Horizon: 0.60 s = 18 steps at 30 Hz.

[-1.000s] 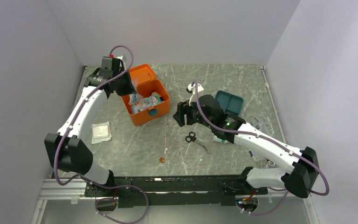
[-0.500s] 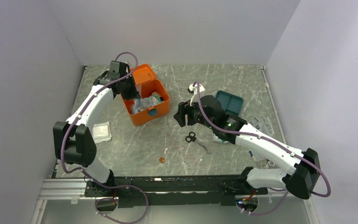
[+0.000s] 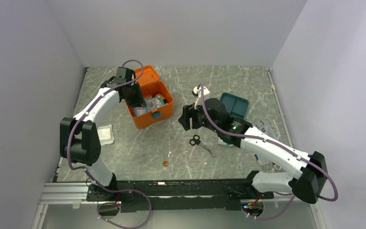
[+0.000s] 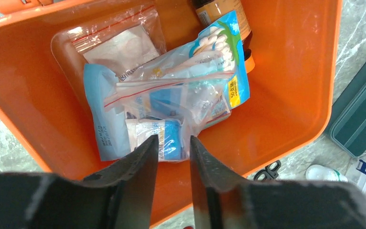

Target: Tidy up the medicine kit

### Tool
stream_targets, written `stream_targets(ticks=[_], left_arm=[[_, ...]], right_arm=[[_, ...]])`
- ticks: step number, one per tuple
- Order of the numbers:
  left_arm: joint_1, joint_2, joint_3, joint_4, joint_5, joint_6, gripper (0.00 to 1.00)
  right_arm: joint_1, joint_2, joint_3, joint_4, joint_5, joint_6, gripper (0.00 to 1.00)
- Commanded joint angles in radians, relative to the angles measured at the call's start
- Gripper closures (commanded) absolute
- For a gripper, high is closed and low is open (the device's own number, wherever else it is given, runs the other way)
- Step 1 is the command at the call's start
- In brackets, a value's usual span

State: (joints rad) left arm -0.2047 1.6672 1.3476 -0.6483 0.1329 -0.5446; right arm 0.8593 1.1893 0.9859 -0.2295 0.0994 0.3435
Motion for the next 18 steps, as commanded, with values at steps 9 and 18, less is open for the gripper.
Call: stream_targets(ticks=[9, 18], left_arm=[[-0.004, -0.143, 0.019, 0.068, 0.005, 0.073, 0.38], [0.002, -0.403, -0.013, -0.024, -0.195, 0.147, 0.25]], right_arm=[[0.003, -0.021, 0.009, 0.002, 0.022, -0.004, 0.31], [0.003, -0.036, -0.014, 0.026, 0.012, -0.009, 0.31]])
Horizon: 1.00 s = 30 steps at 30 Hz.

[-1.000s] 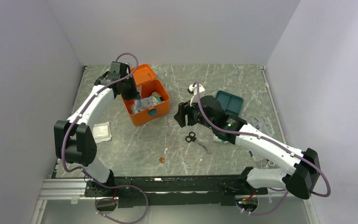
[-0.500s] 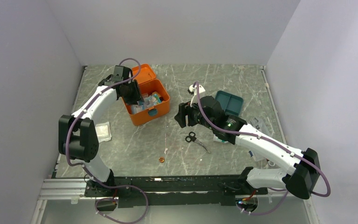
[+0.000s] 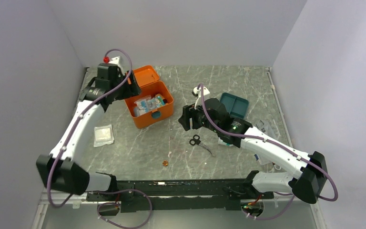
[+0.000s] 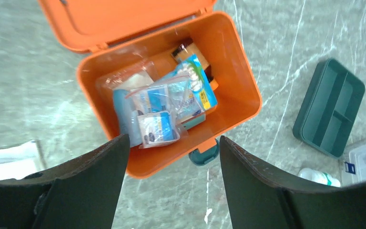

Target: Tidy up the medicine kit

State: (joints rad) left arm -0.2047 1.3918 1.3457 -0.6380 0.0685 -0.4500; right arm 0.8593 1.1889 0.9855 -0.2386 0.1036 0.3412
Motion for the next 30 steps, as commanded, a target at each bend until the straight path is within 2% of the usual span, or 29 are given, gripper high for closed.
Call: stream_targets(ticks=[1, 5, 12, 20, 30], left_arm=[[0.008, -0.157, -0.026, -0.048, -0.161, 0.058, 0.24], [0.058, -0.262, -0.092, -0.114, -0.247, 0.075, 0.21], [0.2, -0.36, -0.247, -0.142, -0.241, 0.097, 0.17], [0.342, -0.313, -0.378, -0.097, -0.234, 0.117, 0.08], [0.405, -0.146, -0.428, -0.048, -0.216, 0.104, 0.11]], right_arm=[[0.003, -0.04, -0.018, 0.037, 0.006, -0.006, 0.31], [0.003, -0.066, -0.048, 0.057, -0.001, 0.0, 0.31], [0.004, -0.086, -0.081, 0.082, -0.047, 0.025, 0.3], [0.003, -0.103, -0.122, 0.118, -0.093, 0.049, 0.3], [0.003, -0.116, -0.142, 0.141, -0.099, 0.056, 0.3]])
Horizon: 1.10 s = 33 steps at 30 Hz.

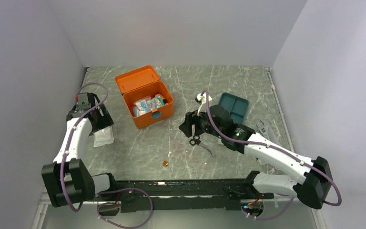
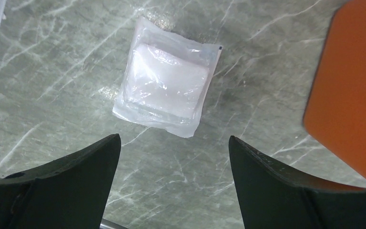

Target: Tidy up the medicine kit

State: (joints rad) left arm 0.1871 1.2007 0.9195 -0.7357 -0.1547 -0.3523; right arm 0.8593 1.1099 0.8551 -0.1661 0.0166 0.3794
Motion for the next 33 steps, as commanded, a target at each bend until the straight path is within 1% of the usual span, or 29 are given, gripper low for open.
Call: stream_targets(ticks=[1, 6, 9, 16, 21, 27, 30, 33], left_arm=[[0.02, 0.061, 0.001, 0.049, 0.009, 0.007, 0.11], [0.066, 0.14, 0.038, 0.044, 0.04, 0.003, 0.14], [0.073, 0.189, 0.068, 0.036, 0.029, -0.003, 0.15], [0.076, 0.292, 0.094, 0.043, 0.02, 0.005, 0.22], [0.083, 0.344, 0.106, 0.052, 0.035, 0.015, 0.3], [0.089, 0.399, 0.116, 0.057, 0.055, 0.012, 0.46], [0.089, 0.422, 0.118, 0.056, 0.059, 0.016, 0.5], [0.089, 0.443, 0.121, 0.056, 0.068, 0.022, 0.55]], right_arm=[[0.003, -0.039, -0.017, 0.075, -0.012, 0.02, 0.3], [0.003, -0.039, -0.033, 0.108, -0.012, 0.029, 0.3], [0.003, -0.036, -0.024, 0.108, -0.04, 0.028, 0.3], [0.003, -0.069, -0.038, 0.099, -0.022, 0.021, 0.3], [0.003, -0.082, -0.044, 0.082, -0.019, 0.019, 0.3], [0.004, -0.1, -0.044, 0.066, -0.02, 0.02, 0.3], [0.003, -0.105, -0.043, 0.061, -0.019, 0.025, 0.3], [0.004, -0.108, -0.045, 0.061, -0.02, 0.028, 0.3]])
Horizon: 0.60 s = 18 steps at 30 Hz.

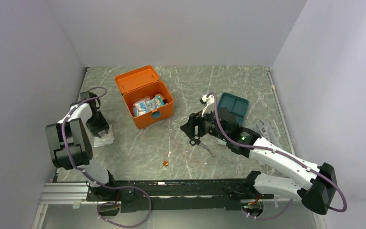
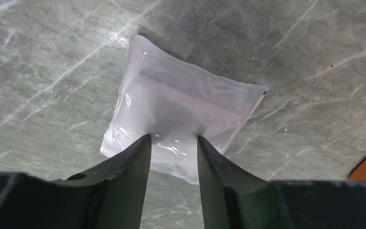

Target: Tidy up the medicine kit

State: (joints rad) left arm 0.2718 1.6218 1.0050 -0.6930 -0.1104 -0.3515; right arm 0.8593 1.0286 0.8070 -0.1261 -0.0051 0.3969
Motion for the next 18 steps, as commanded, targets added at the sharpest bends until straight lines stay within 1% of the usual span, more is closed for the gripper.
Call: stream_targets(ticks=[1, 4, 11, 12, 13, 18], left_arm=[[0.004, 0.033, 0.035, 0.013, 0.029, 0.023, 0.58], [0.004, 0.052, 0.035, 0.015, 0.045, 0.029, 0.67], [0.002, 0.059, 0.026, 0.018, 0.071, 0.032, 0.98], [0.002, 0.059, 0.026, 0.018, 0.071, 0.032, 1.0], [0.002, 0.056, 0.025, 0.018, 0.072, 0.032, 1.0], [-0.002, 0.002, 0.025, 0.015, 0.063, 0.035, 1.0]], right_arm=[[0.004, -0.028, 0.003, 0.019, 0.003, 0.012, 0.3], [0.005, -0.038, 0.001, 0.015, 0.004, 0.019, 0.3], [0.004, -0.067, -0.006, 0.002, 0.002, 0.03, 0.3], [0.005, -0.071, -0.008, 0.001, 0.003, 0.03, 0.3], [0.005, -0.076, -0.009, -0.001, 0.025, 0.032, 0.3], [0.005, -0.09, -0.012, -0.004, 0.026, 0.043, 0.3]])
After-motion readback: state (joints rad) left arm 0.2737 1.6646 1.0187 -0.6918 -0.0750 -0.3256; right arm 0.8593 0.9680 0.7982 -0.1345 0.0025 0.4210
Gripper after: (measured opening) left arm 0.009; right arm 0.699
